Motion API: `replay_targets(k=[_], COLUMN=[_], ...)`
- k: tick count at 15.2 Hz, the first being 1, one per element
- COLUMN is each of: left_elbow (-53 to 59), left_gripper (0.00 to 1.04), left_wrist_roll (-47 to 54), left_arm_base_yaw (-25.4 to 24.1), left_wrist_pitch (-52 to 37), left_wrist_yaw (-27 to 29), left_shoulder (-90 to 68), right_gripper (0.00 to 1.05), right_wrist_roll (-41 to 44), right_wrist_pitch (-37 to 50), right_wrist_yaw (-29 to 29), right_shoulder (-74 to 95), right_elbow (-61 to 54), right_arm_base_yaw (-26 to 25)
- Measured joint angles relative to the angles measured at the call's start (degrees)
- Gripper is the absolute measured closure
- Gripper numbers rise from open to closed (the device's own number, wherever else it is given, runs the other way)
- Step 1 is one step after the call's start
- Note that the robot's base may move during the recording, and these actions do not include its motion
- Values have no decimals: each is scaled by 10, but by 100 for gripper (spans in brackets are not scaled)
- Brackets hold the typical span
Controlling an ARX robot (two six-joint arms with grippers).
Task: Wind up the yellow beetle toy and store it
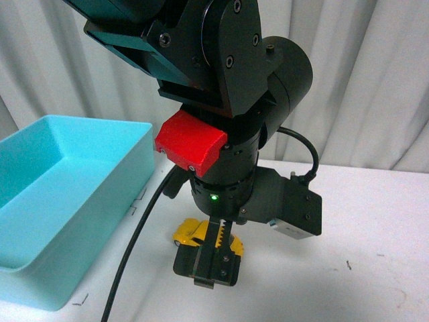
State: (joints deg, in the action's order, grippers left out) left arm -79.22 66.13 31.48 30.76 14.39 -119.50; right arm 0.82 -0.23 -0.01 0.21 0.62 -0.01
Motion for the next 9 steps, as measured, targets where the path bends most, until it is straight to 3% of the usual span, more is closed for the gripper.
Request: replay_targets(k=[9], left_elbow=[-29], left_gripper=[7], left_wrist_roll=[2], left_arm_base_yaw=[-30], left_wrist_pitch=[-26], left_wrist_yaw=[-23], left_shoulder=[-71], right_gripper=[6], right_wrist_roll=[0], right_wrist_pitch=[0], right_wrist_yaw=[0], right_shoulder=[0], right_elbow=[0], right_arm_base_yaw=[0])
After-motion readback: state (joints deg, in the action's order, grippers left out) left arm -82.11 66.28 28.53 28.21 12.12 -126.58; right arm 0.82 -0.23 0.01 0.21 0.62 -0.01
